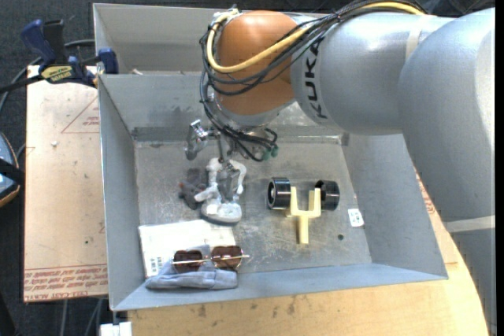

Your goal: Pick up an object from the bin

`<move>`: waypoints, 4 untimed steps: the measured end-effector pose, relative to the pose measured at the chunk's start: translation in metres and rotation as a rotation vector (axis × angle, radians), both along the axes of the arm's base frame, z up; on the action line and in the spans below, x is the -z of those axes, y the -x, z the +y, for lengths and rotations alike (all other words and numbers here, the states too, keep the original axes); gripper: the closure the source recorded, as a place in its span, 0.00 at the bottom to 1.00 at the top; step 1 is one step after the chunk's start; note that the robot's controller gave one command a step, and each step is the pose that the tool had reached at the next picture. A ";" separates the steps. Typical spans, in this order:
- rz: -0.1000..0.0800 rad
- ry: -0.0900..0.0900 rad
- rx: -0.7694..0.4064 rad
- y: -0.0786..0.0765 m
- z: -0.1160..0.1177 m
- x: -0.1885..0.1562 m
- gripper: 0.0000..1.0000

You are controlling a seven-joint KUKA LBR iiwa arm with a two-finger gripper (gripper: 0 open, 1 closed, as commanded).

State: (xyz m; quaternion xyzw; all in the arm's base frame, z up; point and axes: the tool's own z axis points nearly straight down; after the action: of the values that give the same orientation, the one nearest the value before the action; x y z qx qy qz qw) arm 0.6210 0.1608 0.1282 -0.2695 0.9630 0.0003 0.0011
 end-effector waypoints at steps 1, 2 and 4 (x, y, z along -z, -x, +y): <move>-0.003 -0.001 -0.221 -0.009 0.001 0.042 0.00; 0.007 0.005 -0.220 0.004 -0.012 0.051 1.00; 0.009 0.005 -0.220 0.006 -0.012 0.048 1.00</move>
Offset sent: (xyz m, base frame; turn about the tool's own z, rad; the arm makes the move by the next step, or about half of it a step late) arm -0.0067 -0.0111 -0.0582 -0.2224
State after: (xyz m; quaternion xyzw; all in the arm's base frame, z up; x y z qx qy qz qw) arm 0.6153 0.1487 0.0800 -0.3737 0.9275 -0.0008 -0.0041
